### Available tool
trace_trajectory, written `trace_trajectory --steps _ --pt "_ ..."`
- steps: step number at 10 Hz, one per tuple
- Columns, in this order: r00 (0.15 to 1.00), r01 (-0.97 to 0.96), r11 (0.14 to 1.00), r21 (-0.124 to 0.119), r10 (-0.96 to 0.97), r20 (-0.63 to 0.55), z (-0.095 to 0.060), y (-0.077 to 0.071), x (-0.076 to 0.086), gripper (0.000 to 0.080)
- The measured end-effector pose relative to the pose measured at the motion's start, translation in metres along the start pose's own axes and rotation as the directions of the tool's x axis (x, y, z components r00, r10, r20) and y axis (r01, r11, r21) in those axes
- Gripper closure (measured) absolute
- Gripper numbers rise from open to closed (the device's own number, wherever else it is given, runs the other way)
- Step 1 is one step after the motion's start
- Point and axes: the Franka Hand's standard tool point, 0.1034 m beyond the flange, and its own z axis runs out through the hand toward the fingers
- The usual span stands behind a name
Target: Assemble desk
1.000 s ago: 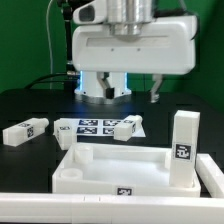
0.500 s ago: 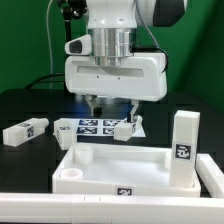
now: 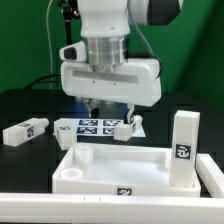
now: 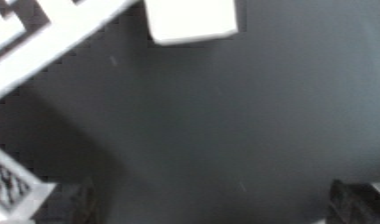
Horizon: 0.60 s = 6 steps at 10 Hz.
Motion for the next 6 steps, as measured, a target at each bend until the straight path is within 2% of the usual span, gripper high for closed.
trace_trajectory --steps 2,3,6 --pt "0.994 0.013 0.999 -0.030 -0.010 0.107 0.0159 0.0047 -0.0125 0.0151" --pt "0.986 0.014 0.999 -0.038 -0.007 0.169 0.0155 0.0016 -0.0140 0.0151" --pt "0.943 0.014 0.998 -0.054 0.004 0.332 0.0155 0.0062 -0.0107 0.0151"
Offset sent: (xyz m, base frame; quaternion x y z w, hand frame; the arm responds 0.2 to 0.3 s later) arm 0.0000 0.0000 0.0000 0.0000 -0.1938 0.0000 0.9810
